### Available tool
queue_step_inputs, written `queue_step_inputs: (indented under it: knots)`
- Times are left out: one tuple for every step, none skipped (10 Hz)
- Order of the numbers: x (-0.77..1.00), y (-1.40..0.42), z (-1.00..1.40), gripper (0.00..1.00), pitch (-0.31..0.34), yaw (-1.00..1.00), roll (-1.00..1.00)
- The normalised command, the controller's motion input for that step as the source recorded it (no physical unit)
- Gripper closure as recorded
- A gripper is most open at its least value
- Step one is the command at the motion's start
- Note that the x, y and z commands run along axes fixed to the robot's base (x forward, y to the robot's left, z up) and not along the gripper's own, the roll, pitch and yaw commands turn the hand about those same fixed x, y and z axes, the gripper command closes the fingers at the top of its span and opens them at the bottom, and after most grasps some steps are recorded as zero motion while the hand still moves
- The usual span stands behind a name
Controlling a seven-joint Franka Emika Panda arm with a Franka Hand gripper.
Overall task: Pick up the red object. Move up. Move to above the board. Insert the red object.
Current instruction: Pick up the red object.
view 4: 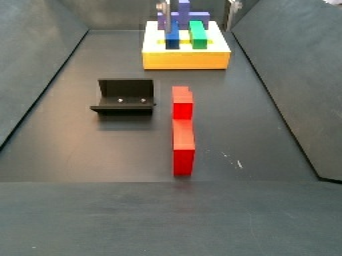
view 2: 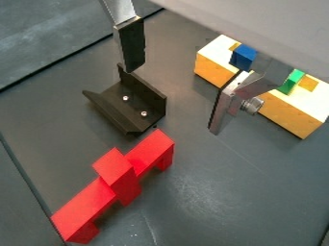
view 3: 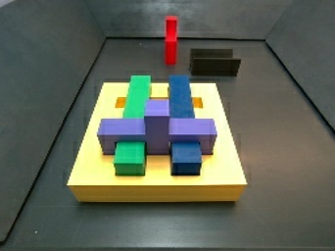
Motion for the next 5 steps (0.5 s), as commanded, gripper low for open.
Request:
queue_step_inputs:
  knots:
    - [0.00,0.00,0.00,0.00,0.000,0.00,-0.01]
    - [0.00,0.01,0.00,0.00,0.000,0.00,-0.03]
    - [0.00,0.04,-0.02,0.00,0.000,0.00,-0.03]
    - [0.00,0.19,-0.27,0.00,-0.007,-0.05,-0.03]
    - [0.21,0.42,-0.29,0.00,0.000,-0.36,-0.06]
